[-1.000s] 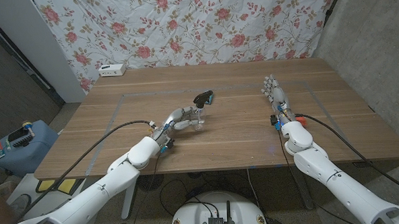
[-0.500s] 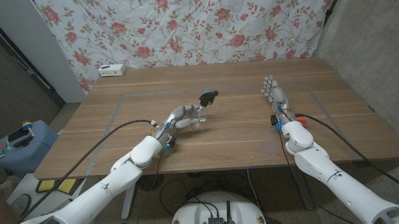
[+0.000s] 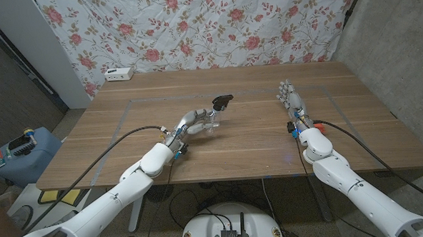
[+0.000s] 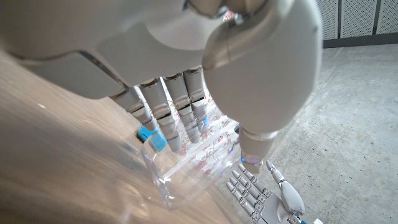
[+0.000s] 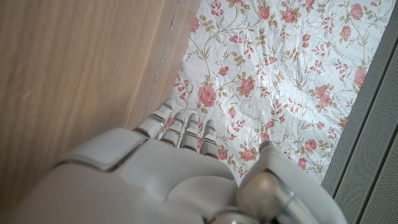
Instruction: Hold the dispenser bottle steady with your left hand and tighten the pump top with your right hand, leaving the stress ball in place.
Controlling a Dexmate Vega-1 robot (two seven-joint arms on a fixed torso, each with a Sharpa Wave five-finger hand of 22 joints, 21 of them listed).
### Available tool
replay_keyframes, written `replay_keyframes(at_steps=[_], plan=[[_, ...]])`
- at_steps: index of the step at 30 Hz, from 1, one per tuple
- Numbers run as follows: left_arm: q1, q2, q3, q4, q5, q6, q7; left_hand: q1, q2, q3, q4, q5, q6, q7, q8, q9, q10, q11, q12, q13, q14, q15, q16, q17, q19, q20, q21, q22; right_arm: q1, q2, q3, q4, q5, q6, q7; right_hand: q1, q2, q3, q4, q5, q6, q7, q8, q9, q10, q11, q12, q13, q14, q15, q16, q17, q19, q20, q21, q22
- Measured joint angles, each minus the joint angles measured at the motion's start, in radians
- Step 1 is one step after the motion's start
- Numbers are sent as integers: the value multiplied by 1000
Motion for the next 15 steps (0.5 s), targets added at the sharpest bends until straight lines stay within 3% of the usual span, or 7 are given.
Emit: replay_keyframes(at_steps=[15], plan=[[-8,-29,-8,22,-14,-36,9,4,6,3,-3,0,0,0,-1,0,14,3,0,0,36,-11,-5,0,34,-2,0,0,13,-11,-7,-14,-10,-16,6,0,0,0,0,0,0,0,0,0,0,0,0,0,0,0,0,2,0,0,4,0]])
